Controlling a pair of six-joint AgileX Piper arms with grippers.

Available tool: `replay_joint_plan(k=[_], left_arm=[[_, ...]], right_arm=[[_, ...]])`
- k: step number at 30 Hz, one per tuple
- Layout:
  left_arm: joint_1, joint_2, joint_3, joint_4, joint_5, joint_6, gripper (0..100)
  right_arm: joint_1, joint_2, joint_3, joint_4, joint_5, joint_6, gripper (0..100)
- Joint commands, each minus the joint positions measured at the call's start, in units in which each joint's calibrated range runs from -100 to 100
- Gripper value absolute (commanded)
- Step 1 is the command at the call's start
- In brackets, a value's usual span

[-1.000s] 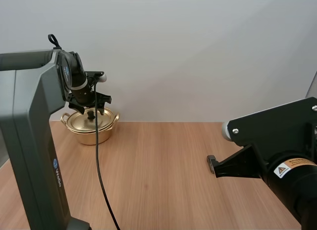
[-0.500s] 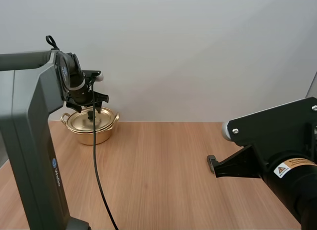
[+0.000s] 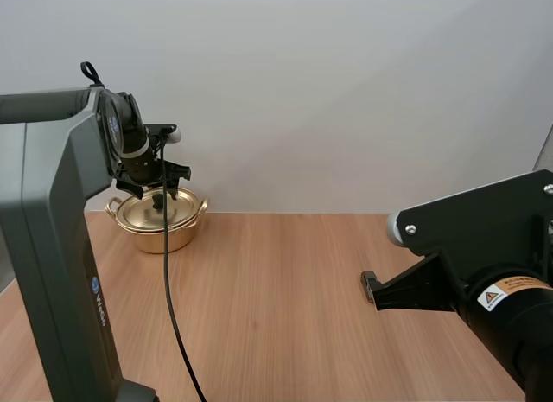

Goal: Open the pot, put the car inside, and close it

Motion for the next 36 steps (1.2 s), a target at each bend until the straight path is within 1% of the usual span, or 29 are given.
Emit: replay_joint_plan(k=[1, 3, 14, 19, 23, 26, 27, 28, 29, 31, 33, 34, 36], left_arm=[[0.03, 0.07, -0.07, 0.09, 0.5, 0.08, 96], [0.03, 0.07, -0.07, 0.09, 0.88, 0.08, 94], [0.03, 0.32, -0.07, 0.18, 0.82, -0.16, 93], [0.03, 1.94, -0.07, 0.18, 1.22, -0.79, 86], [0.03, 2.37, -0.07, 0.31, -0.7, -1.68, 82], [0.03, 2.24, -0.07, 0.43, -1.96, -1.68, 76], [0.03, 2.24, -0.07, 0.43, -1.96, -1.68, 72], [0.03, 2.24, -0.07, 0.56, -1.96, -1.68, 66], [0.03, 2.24, -0.07, 0.82, -1.96, -1.68, 57], [0.03, 2.24, -0.07, 0.96, -1.96, -1.68, 37], [0.03, 2.11, -0.07, 1.06, -1.43, -1.68, 11], [0.03, 2.11, -0.07, 1.06, -1.22, -1.68, 0], [0.03, 1.96, -0.07, 1.06, -1.05, -1.07, 0]], right_arm=[[0.01, 0.0, 0.0, 0.06, -0.07, -0.06, 0], [0.01, 0.0, 0.0, 0.06, -0.07, -0.06, 0], [0.01, 0.0, 0.0, 0.06, -0.07, -0.06, 0], [0.01, 0.0, 0.0, 0.06, -0.07, -0.06, 0], [0.01, 0.0, 0.0, 0.06, -0.07, -0.06, 0], [0.01, 0.0, 0.0, 0.06, -0.07, -0.06, 0], [0.01, 0.0, 0.0, 0.06, -0.07, -0.06, 0], [0.01, 0.0, 0.0, 0.06, -0.07, -0.06, 0], [0.01, 0.0, 0.0, 0.06, -0.07, -0.06, 0], [0.01, 0.0, 0.0, 0.06, -0.07, -0.06, 0], [0.01, 0.0, 0.0, 0.06, -0.07, -0.06, 0], [0.01, 0.0, 0.0, 0.06, -0.07, -0.06, 0], [0.09, 0.0, 0.0, 0.06, -0.07, -0.06, 0]])
